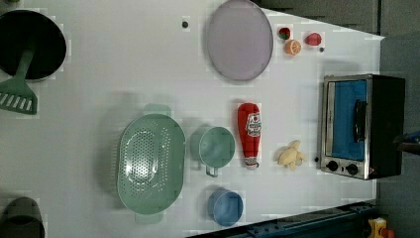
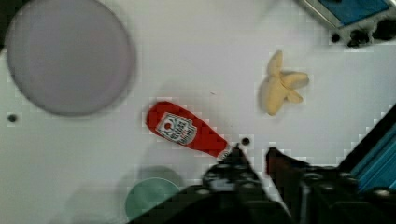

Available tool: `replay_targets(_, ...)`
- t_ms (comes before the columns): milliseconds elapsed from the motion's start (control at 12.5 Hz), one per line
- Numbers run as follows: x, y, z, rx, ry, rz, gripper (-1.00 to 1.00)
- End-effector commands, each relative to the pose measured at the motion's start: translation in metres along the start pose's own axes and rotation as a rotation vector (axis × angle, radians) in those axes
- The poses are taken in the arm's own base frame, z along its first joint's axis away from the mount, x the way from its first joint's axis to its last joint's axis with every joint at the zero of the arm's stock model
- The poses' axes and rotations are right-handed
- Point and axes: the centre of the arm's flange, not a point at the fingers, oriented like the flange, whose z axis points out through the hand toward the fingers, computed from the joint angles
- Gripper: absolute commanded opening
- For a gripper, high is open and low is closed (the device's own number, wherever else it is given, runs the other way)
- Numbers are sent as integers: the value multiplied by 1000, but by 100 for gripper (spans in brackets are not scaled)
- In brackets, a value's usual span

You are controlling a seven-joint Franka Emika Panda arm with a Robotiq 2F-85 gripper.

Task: Flap open oven.

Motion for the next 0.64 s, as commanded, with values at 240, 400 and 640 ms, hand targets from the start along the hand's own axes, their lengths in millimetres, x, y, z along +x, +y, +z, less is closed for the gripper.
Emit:
replay_targets(240,21,31,22,-25,-40,-224,-65)
replay_targets(400,39,50,39,-74,-19,-390,-65)
replay_targets(640,70,75,55,-176,78,-629,-65)
